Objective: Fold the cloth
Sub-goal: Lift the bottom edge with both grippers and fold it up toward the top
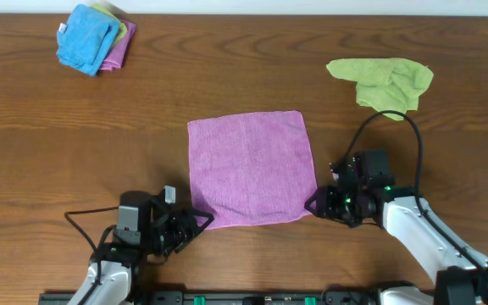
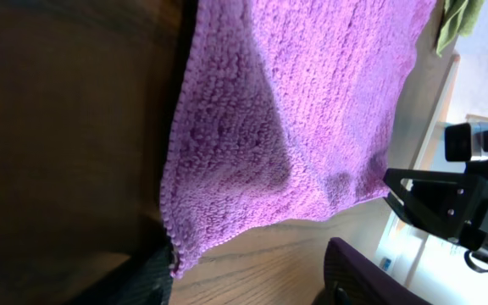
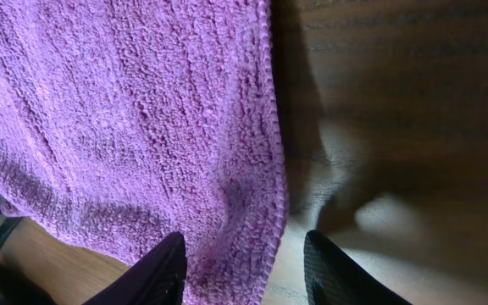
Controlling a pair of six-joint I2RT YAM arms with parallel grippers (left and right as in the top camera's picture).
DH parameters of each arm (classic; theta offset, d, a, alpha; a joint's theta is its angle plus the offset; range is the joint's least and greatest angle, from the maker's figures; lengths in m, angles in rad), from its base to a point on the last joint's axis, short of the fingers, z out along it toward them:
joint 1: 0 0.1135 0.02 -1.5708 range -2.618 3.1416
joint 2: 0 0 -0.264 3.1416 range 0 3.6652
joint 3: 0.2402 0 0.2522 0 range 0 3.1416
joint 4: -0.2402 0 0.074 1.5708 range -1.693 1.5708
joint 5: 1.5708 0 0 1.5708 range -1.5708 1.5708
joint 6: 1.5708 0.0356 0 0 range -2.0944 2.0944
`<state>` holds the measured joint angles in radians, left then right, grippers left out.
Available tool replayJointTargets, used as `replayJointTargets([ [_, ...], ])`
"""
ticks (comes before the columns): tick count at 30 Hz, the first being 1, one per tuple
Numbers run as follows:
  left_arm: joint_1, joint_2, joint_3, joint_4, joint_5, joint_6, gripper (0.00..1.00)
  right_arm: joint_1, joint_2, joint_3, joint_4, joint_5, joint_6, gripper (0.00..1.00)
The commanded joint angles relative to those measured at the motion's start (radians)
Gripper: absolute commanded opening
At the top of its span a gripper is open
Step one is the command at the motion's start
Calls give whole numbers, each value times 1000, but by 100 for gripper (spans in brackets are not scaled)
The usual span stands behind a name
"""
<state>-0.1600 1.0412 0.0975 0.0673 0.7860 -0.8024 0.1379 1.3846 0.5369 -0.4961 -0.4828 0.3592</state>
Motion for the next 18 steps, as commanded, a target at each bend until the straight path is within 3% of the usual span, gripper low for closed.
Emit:
replayJointTargets([
  [1,-11,48,-29,-16,-64,-14,55,-7,4,-2,6,-23,-5,45],
  [6,-11,72,-29,-14,-103,-13,47,-6,4,-2,10,-23,-5,44],
  [16,-11,74,-29,-8,-182,-8,46,-6,4,-2,17,-27,-5,44],
  [18,-11,79,-29,-4,-187,-9,38,-6,4,-2,27,-35,-5,36],
])
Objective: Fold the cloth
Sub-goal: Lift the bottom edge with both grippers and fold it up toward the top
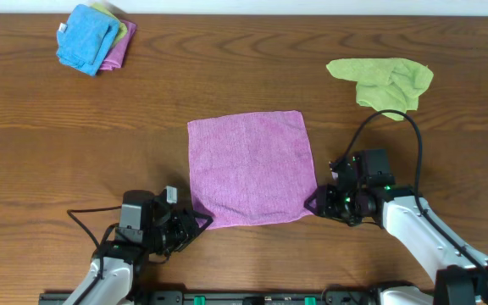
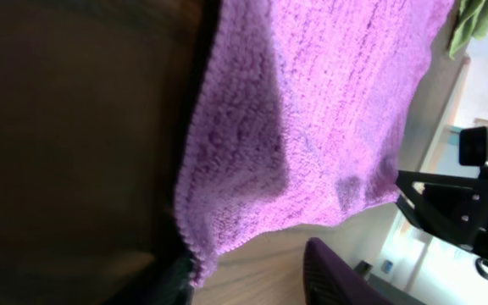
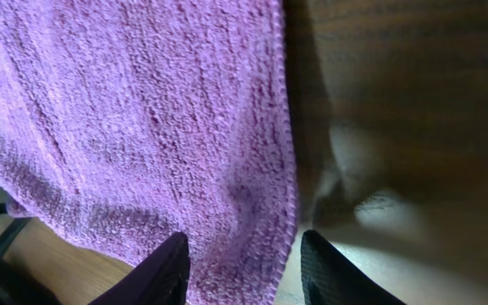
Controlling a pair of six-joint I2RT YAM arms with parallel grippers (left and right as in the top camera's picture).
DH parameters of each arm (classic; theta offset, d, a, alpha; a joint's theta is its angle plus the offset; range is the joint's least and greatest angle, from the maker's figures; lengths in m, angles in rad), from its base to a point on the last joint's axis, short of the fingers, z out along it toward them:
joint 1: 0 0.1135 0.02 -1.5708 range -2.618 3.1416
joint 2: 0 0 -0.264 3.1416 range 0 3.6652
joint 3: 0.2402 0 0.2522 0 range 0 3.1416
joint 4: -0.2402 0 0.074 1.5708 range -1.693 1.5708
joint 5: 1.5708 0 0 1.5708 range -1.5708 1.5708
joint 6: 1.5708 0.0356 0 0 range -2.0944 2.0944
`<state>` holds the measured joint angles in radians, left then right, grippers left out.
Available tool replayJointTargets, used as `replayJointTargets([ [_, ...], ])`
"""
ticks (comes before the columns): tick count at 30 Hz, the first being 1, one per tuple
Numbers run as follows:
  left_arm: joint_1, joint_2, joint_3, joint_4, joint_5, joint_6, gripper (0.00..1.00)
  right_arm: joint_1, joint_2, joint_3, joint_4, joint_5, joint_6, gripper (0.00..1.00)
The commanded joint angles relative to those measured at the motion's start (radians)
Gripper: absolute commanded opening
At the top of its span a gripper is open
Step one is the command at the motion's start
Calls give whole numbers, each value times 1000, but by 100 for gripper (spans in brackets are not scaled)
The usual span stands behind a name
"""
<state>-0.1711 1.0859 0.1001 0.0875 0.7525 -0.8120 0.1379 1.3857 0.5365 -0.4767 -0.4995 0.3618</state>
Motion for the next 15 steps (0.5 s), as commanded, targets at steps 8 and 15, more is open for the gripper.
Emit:
replayJointTargets([
  [8,0,36,-31,98,-97,-5,6,-6,2,0,16,-87,16,1],
  [15,0,36,-14,269,-42,-34,6,-6,-17,29,10,-173,16,2],
])
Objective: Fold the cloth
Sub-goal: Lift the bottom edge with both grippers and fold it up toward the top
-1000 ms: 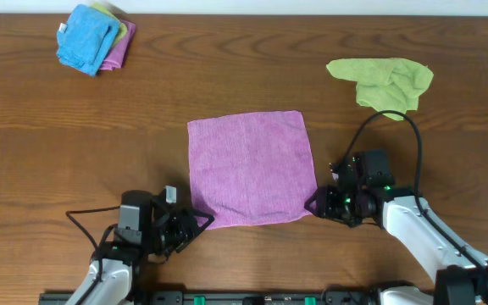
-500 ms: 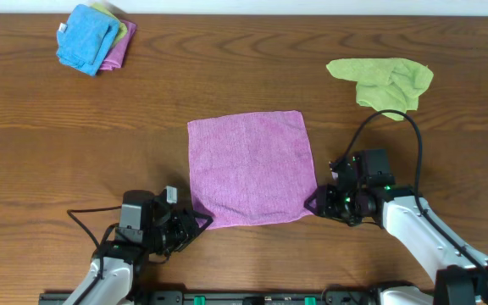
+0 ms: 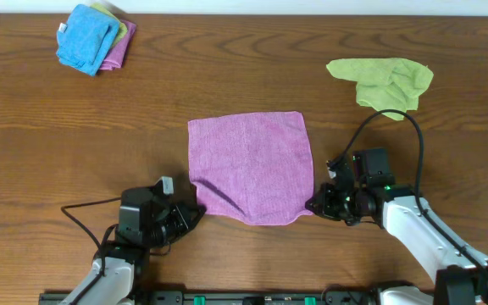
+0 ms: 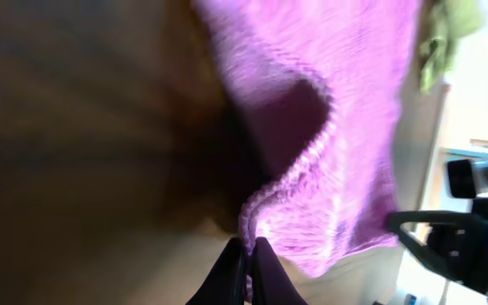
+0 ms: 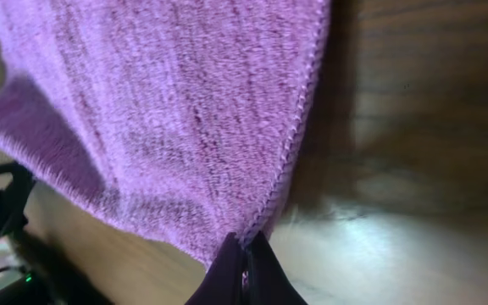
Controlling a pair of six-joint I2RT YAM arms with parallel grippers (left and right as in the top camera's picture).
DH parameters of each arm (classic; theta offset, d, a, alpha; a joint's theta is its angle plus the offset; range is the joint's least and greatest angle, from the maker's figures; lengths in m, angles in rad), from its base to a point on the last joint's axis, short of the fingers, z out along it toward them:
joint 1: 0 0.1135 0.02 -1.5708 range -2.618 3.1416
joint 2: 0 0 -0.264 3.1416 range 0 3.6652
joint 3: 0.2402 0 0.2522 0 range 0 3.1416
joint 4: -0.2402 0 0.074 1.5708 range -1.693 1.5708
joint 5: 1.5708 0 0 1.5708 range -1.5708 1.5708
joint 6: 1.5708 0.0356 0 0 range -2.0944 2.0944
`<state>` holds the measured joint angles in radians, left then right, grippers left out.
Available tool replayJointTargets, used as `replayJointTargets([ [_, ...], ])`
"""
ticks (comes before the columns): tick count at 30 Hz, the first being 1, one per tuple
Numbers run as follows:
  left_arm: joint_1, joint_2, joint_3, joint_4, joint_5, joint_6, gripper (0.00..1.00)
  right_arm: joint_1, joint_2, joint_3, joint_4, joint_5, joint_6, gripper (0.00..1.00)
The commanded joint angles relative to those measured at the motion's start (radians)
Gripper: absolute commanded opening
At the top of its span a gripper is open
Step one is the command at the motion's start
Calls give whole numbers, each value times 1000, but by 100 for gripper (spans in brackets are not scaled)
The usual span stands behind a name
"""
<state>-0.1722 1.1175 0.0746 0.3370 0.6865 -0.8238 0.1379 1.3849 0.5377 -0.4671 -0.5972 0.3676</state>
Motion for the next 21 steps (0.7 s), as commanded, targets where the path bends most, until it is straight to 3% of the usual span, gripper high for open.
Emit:
replayJointTargets([
  [1,2,4,21,22,32,-23,6,-6,-23,36,0,-90,10,1],
  [10,2,4,173,24,95,14,6,-6,-121,136,-16,-89,10,1],
  [14,2,5,220,24,-31,95,6,-6,-122,167,18,-33,10,1],
  [18,2,27,224,34,-201,139,6,-6,-95,169,166,18,62,2],
  [21,2,96,225,154,-242,144,5,-6,-18,170,280,21,98,1],
])
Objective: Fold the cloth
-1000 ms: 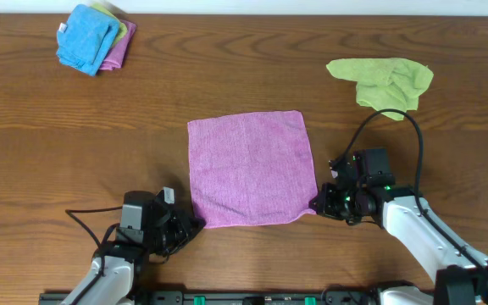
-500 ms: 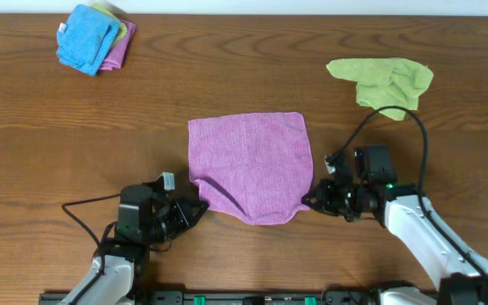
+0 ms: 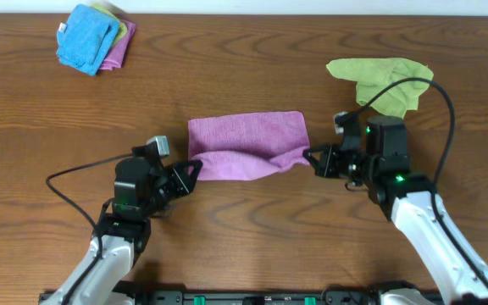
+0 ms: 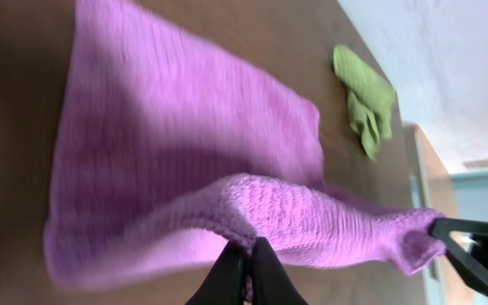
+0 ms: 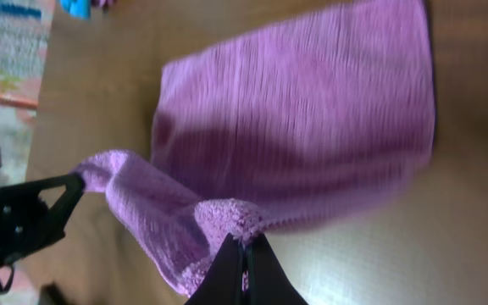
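Observation:
The pink cloth [image 3: 246,135] lies in the middle of the table with its near half lifted off the wood and hanging between my two grippers. My left gripper [image 3: 195,166] is shut on the near left corner [image 4: 246,202]. My right gripper [image 3: 308,157] is shut on the near right corner [image 5: 231,213]. The far edge of the cloth [image 5: 329,93] still rests flat on the table. The lifted part sags in the middle and covers the cloth beneath it.
A crumpled green cloth [image 3: 384,80] lies at the far right. A stack of folded cloths, blue on top [image 3: 91,38], sits at the far left corner. Bare wooden table [image 3: 244,254] stretches along the near side.
Both grippers, shut on the near corners, have moved up and away from me. The cloth's near half is now raised and drawn toward its far edge.
The cloth lay flat with both grippers open at its near corners. They stayed open around the corners a moment later. Then both were shut on the corners with the near edge puckered. Now the near half hangs lifted over the far half.

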Controlling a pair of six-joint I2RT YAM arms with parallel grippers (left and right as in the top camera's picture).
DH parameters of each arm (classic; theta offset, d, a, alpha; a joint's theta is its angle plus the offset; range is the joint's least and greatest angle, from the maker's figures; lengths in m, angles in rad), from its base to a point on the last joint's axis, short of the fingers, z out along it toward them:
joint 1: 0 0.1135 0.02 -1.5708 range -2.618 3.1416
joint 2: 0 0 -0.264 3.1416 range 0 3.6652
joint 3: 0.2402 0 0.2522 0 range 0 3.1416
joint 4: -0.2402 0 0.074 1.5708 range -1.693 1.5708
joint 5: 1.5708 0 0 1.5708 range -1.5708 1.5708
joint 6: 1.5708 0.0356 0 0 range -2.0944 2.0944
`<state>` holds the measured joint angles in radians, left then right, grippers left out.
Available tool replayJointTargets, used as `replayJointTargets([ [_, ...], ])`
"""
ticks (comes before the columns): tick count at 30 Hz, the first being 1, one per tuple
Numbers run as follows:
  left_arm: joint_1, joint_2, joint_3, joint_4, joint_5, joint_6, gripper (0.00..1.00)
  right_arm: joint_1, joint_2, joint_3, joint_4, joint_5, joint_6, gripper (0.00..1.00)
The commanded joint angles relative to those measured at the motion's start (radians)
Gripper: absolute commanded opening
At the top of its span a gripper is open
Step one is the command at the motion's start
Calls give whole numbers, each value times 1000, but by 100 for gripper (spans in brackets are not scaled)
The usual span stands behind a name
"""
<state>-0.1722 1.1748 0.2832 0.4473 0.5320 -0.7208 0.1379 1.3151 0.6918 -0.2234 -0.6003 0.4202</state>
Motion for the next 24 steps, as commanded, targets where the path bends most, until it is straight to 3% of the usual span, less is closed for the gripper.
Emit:
replayJointTargets([
  [1,2,69,23,85,-102,41,6,-6,82,20,74,24,61,1],
  [5,3,212,103,111,-124,68,6,-6,210,79,170,24,100,2],
  [13,4,451,355,108,-114,142,5,-6,412,298,171,36,95,2],
  [18,16,500,437,80,-60,142,6,-6,460,390,136,35,95,2],
  [24,21,499,437,-73,-51,169,6,-6,460,399,-8,35,44,2],
])
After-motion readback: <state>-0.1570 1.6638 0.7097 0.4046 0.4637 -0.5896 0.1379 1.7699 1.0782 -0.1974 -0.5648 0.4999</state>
